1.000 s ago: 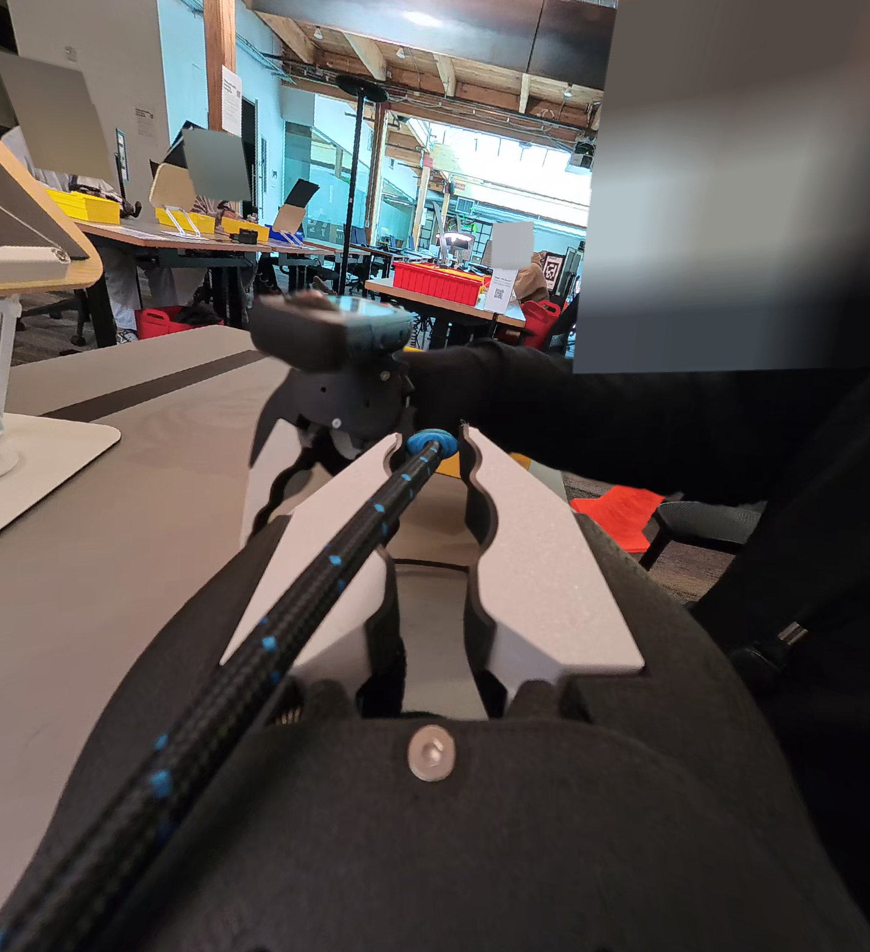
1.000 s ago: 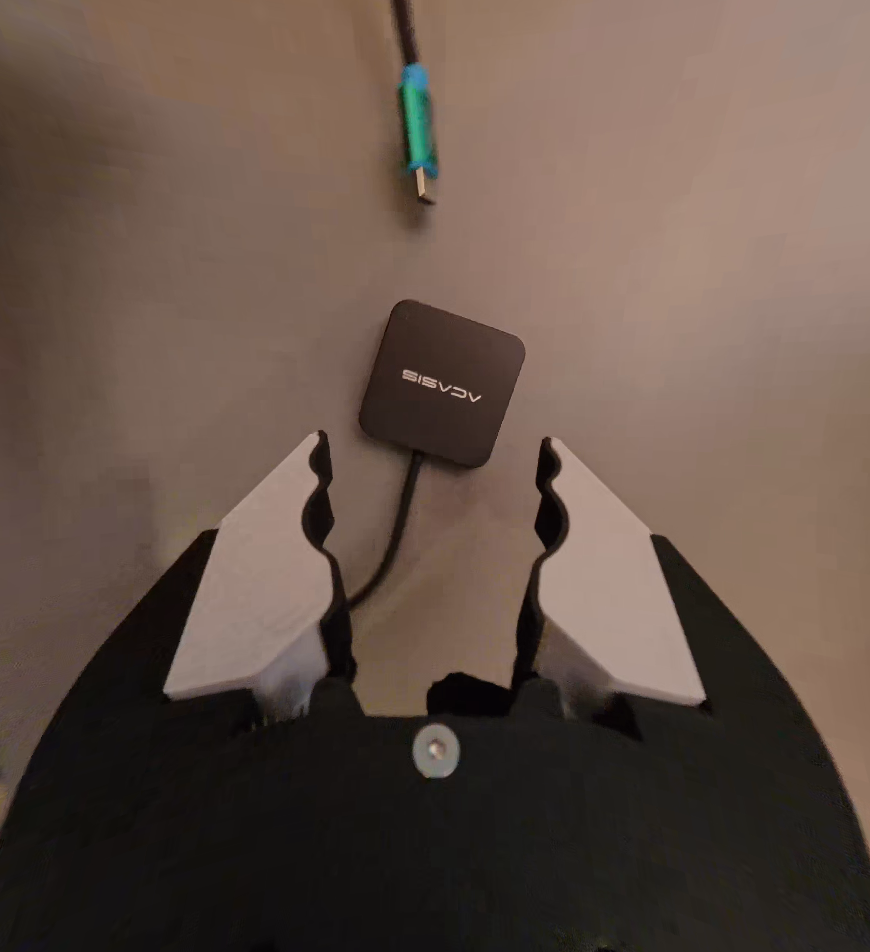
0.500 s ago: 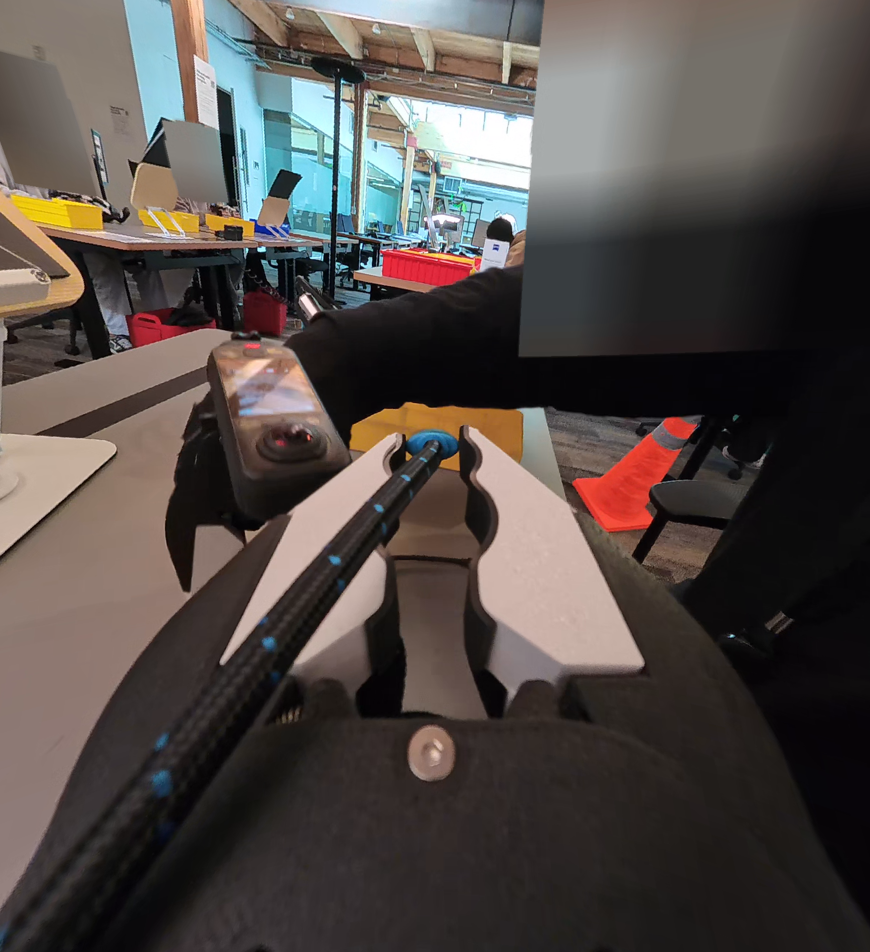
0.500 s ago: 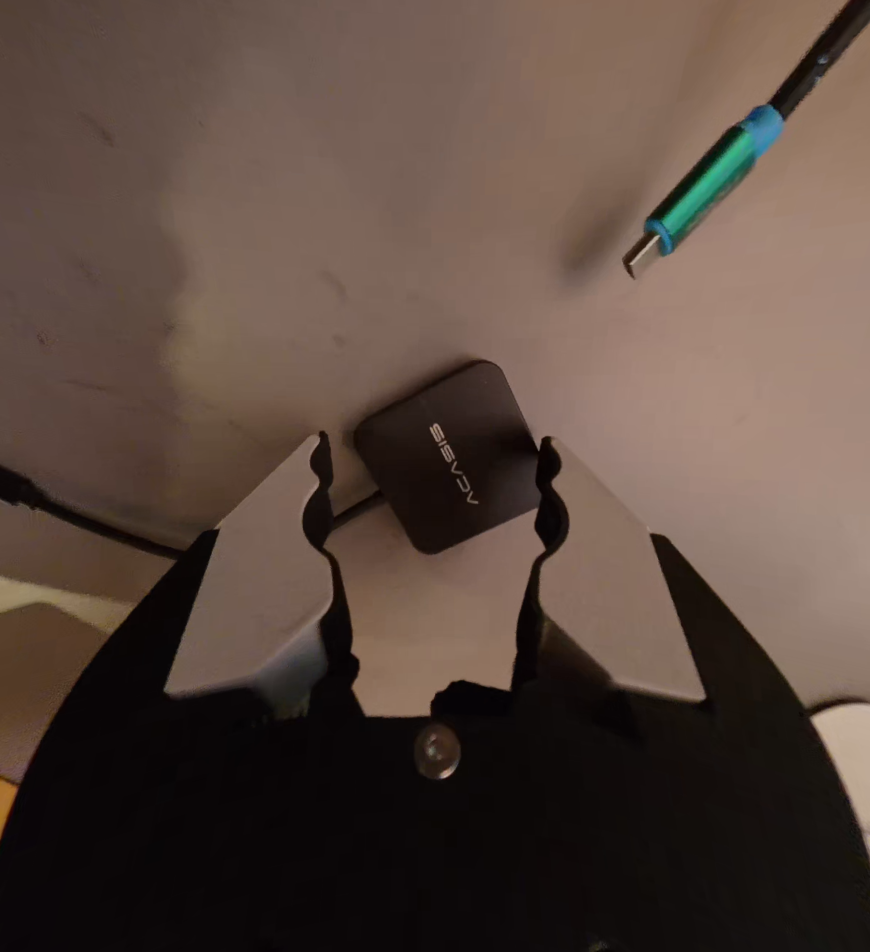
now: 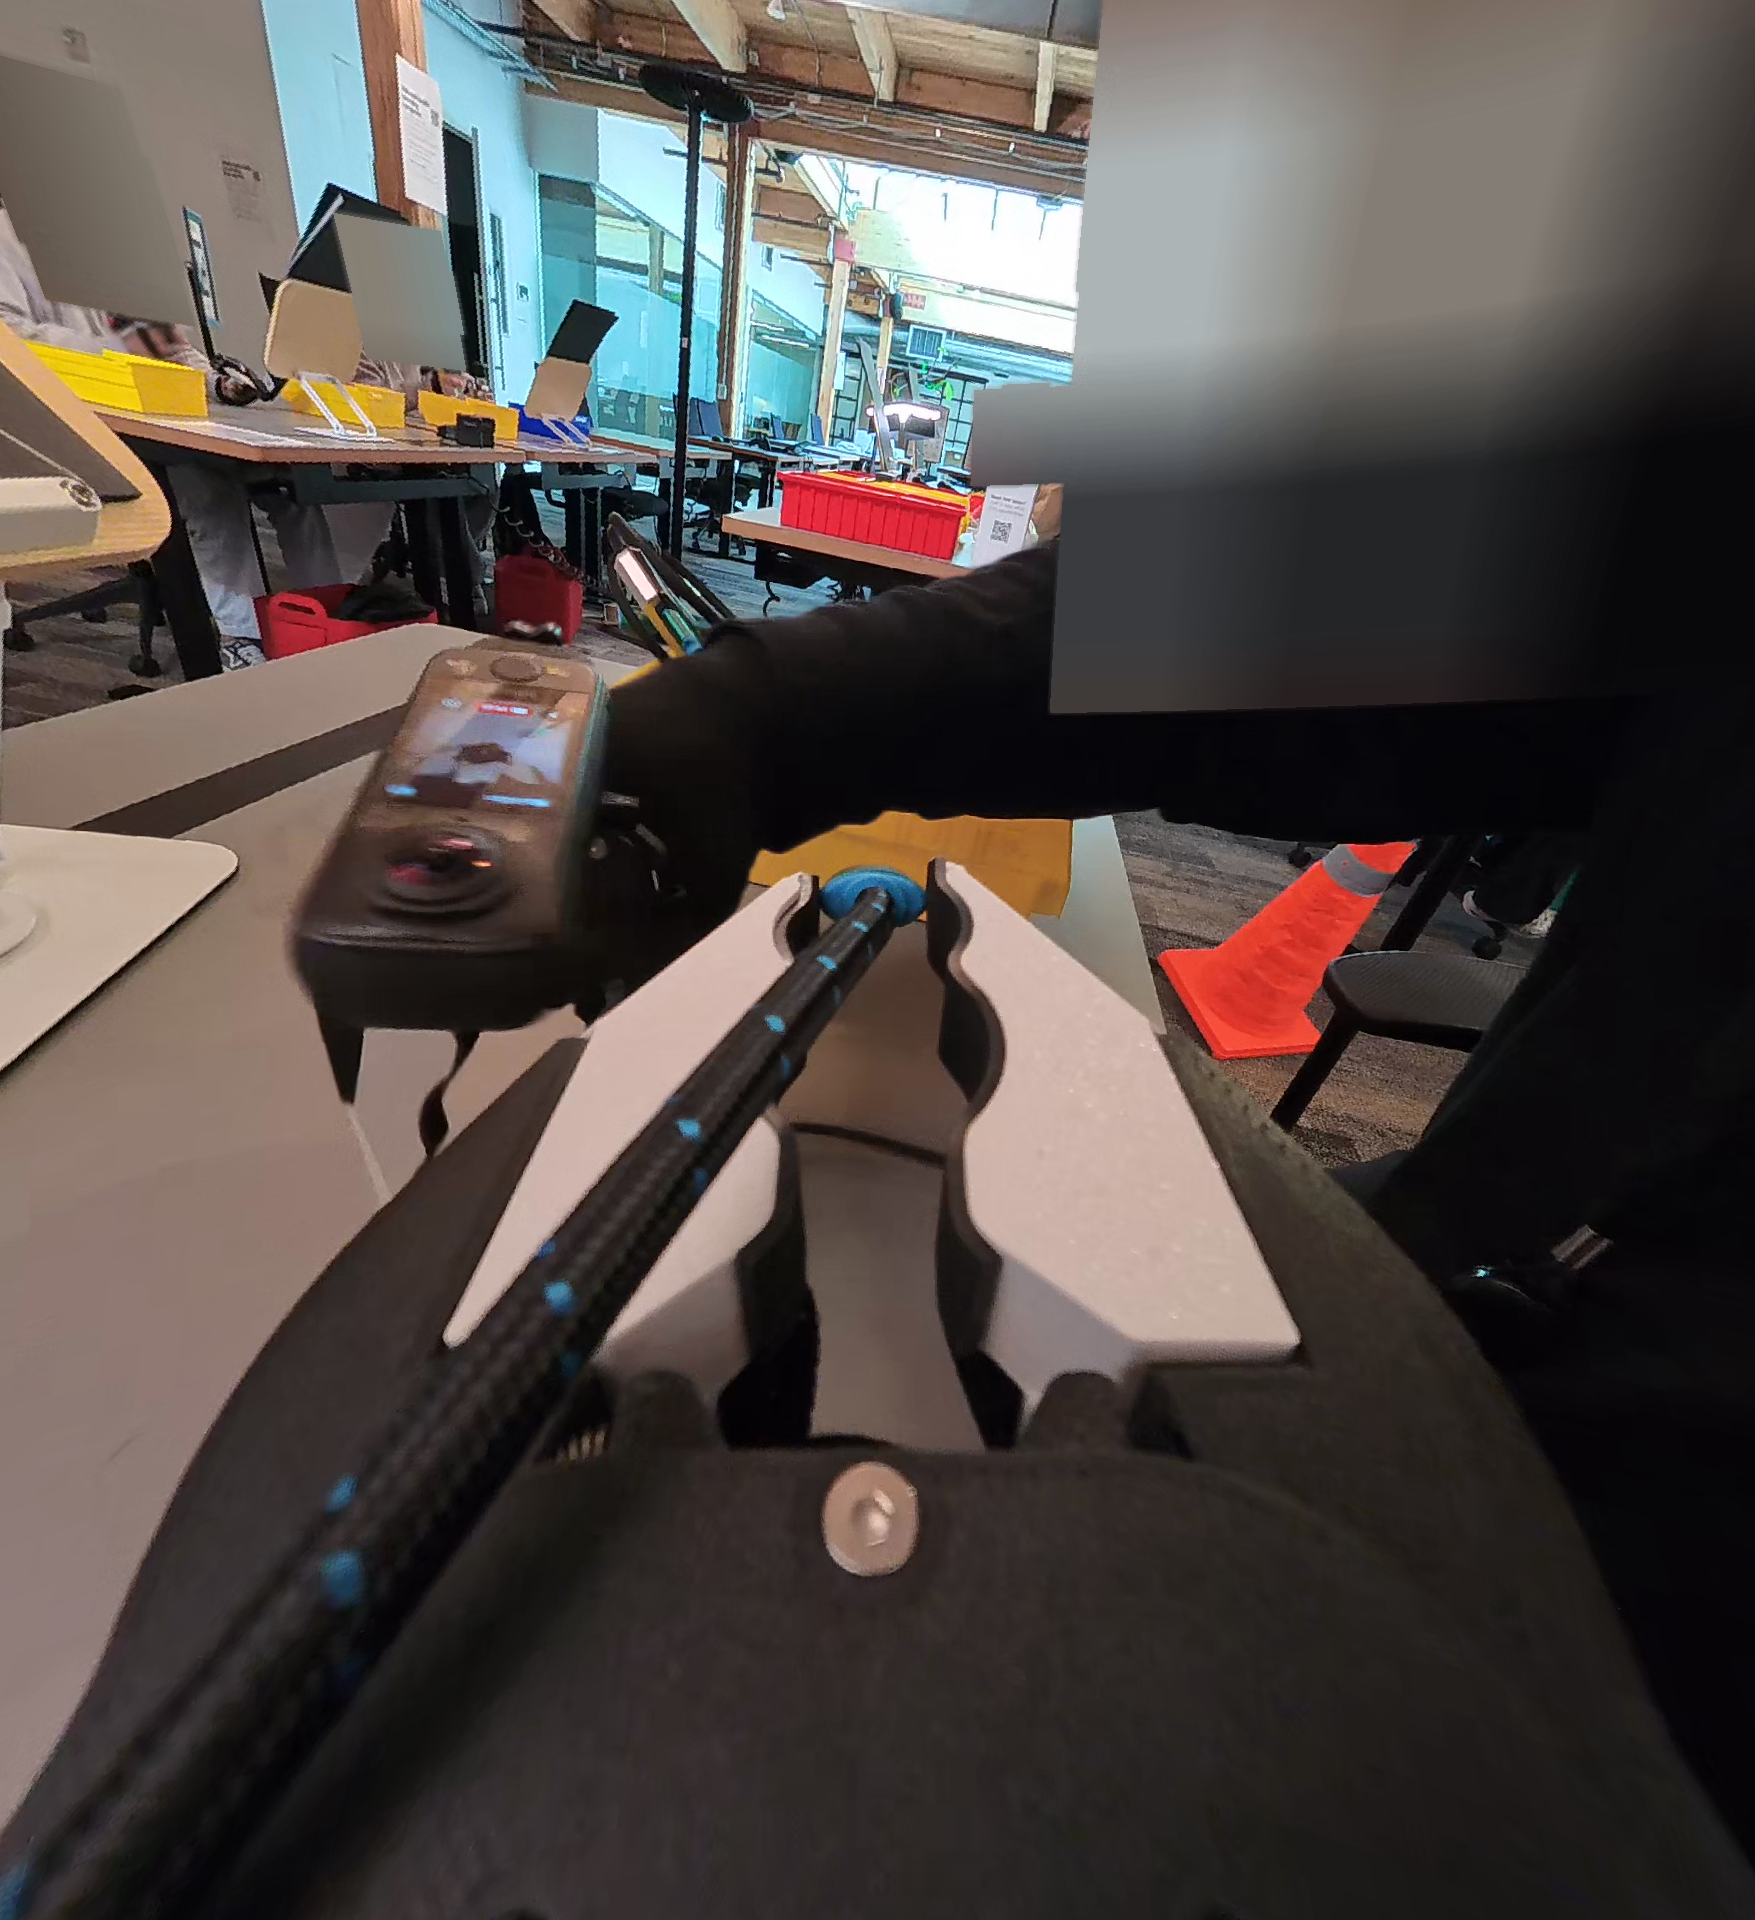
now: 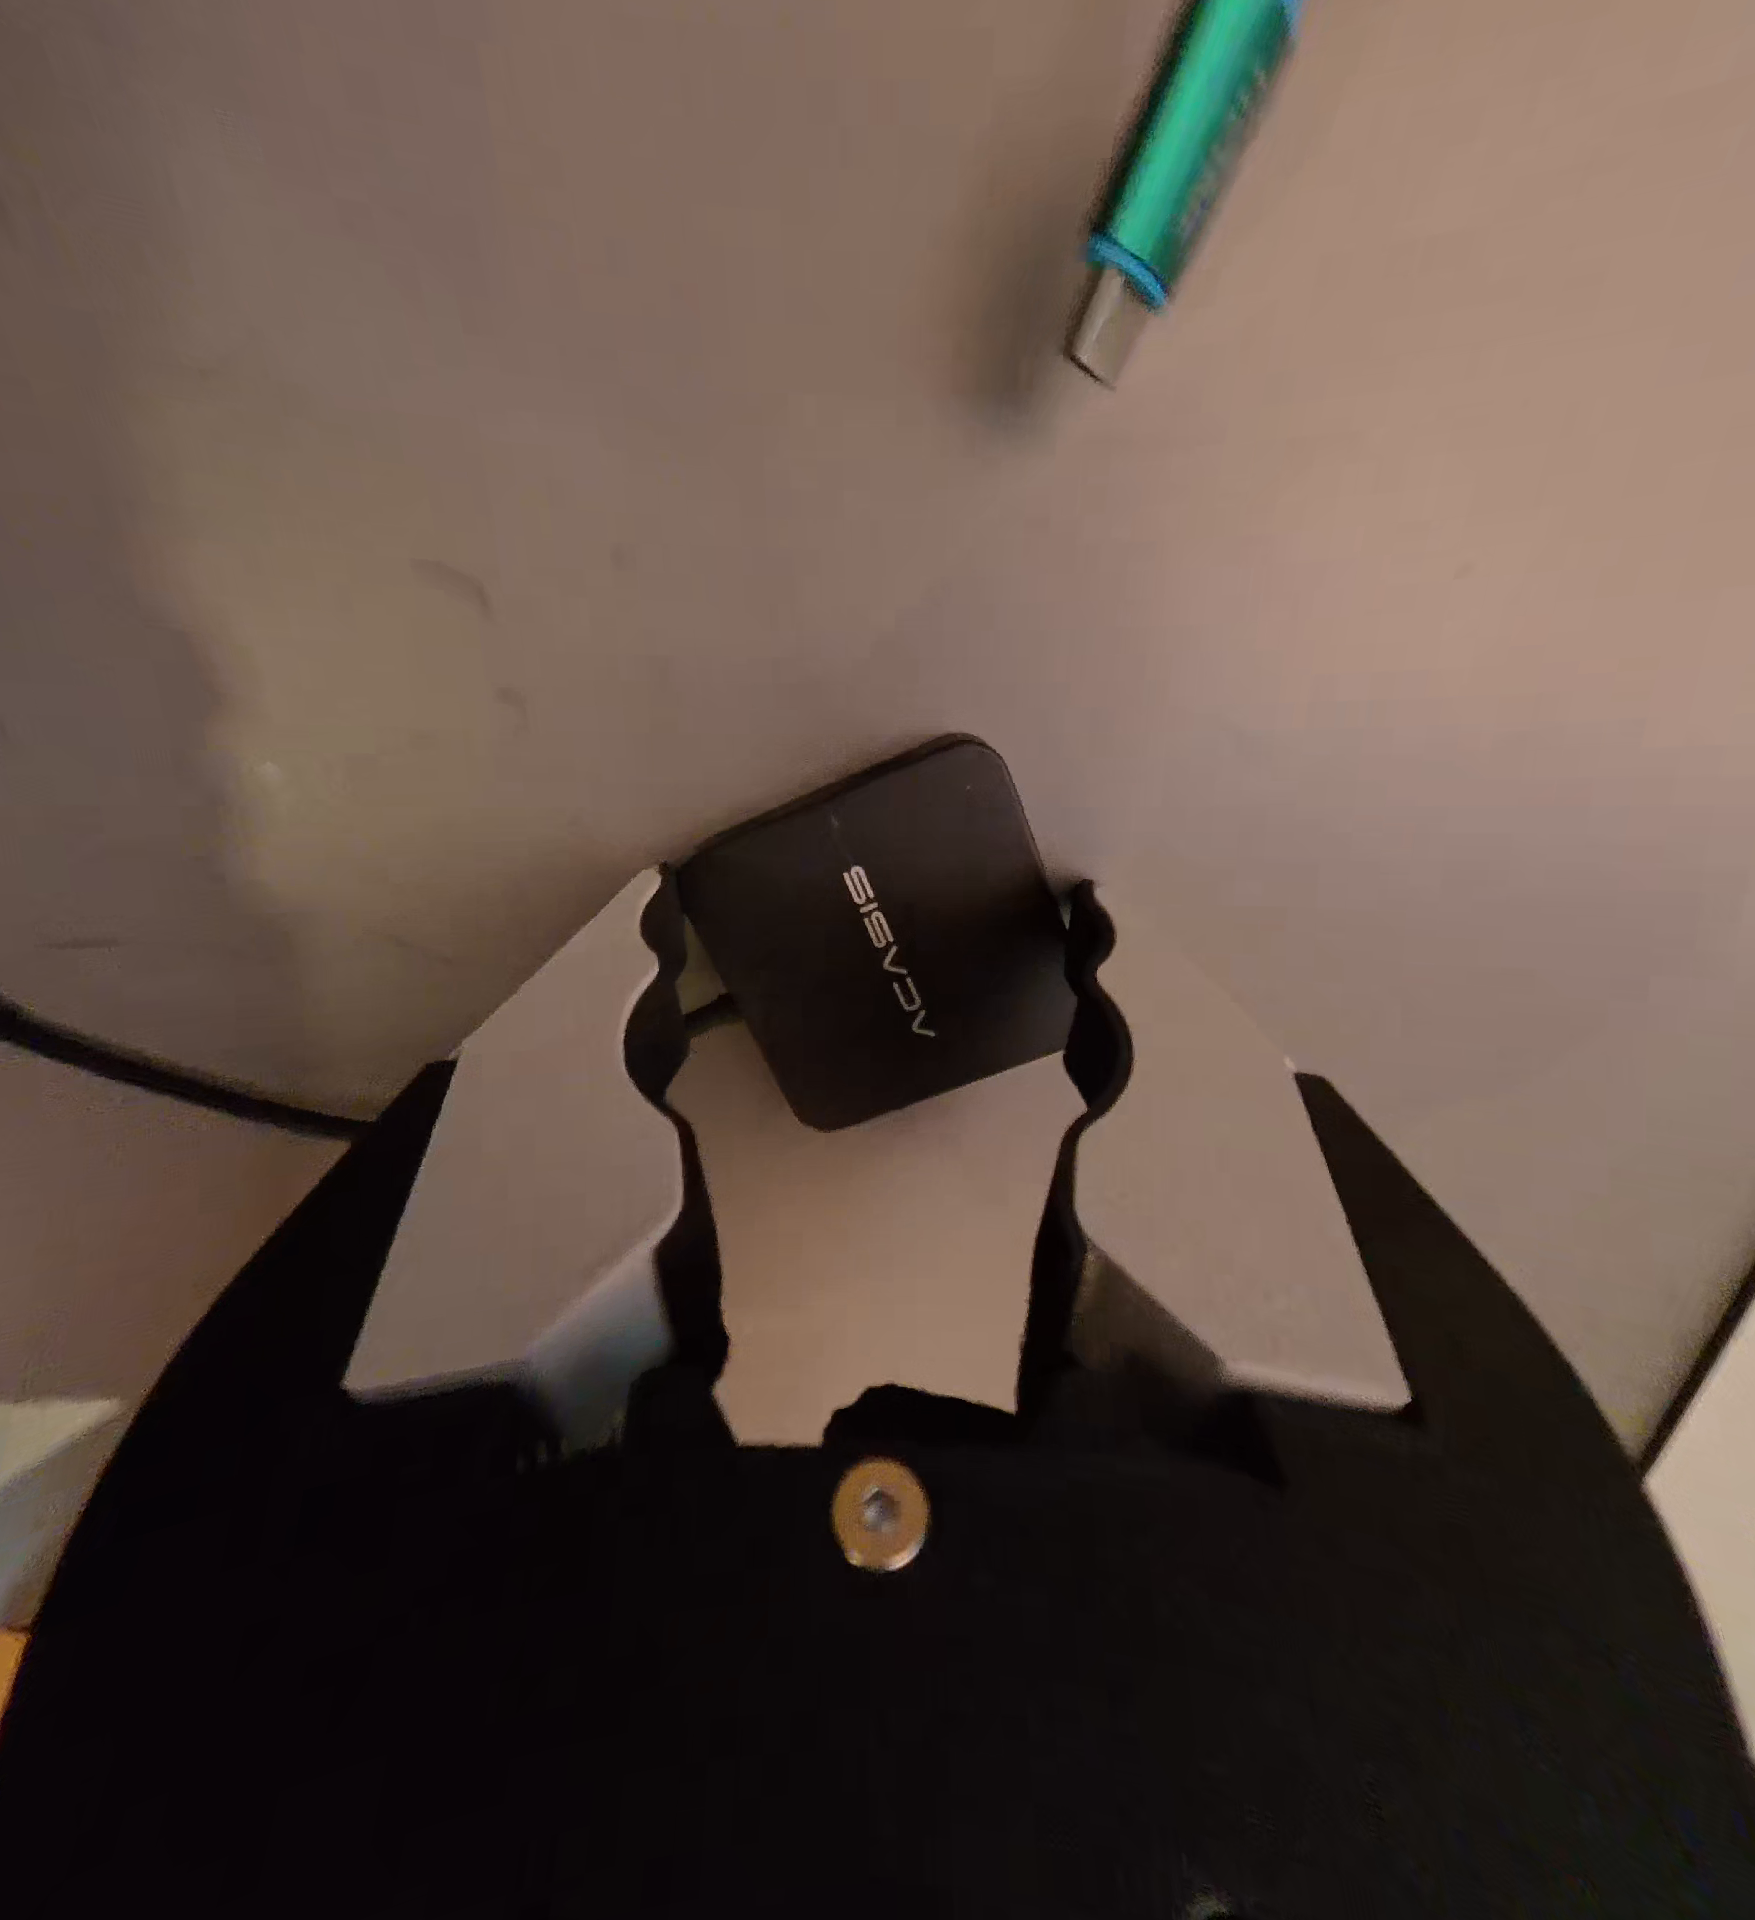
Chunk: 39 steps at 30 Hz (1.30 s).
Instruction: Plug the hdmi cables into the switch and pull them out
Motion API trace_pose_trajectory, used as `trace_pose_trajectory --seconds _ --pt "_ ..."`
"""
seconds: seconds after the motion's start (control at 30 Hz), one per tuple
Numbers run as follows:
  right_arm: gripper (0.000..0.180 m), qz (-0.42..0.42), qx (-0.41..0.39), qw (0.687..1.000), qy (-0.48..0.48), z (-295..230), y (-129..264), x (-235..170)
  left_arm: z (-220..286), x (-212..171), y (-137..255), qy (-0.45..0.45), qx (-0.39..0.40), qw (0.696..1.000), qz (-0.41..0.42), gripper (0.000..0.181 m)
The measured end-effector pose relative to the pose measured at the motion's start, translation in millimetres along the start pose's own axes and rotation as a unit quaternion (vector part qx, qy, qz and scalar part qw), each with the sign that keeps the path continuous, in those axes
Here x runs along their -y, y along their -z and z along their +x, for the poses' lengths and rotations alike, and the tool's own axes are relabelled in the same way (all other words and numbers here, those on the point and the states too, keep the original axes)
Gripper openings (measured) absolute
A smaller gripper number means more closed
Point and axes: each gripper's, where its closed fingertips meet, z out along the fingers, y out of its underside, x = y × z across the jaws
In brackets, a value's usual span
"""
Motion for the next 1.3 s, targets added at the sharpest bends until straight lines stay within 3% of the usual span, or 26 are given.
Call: trace_pose_trajectory --seconds 0.2,0.3,0.47,0.57,0.77,1.0,1.3 --pt "0.071 -0.009 -0.032 0.978 -0.207 4 4 -16 0 0 -1 0.002 0.005 1.000 -0.002 0.018" --pt "0.071 0.061 0.018 0.957 -0.284 -1 9 -4 0 1 -2 0.003 0.004 1.000 -0.002 0.018" --pt "0.075 0.043 -0.033 0.990 -0.130 -3 18 -13 1 0 -3 0.003 0.004 1.000 -0.004 0.018" --pt "0.080 0.032 -0.035 0.994 -0.096 -4 13 -12 0 -1 -4 0.005 0.004 1.000 -0.004 0.018" --pt "0.066 0.039 -0.024 0.994 -0.099 -2 1 -6 -2 -5 -3 0.007 0.006 1.000 -0.008 0.018" --pt "0.063 0.057 -0.015 0.992 -0.112 -8 3 -6 -7 -9 -2 0.008 0.016 1.000 -0.009 0.018" --pt "0.063 0.160 0.020 0.980 -0.118 -23 48 7 -15 -11 -2 0.007 0.037 0.999 -0.008 0.018"
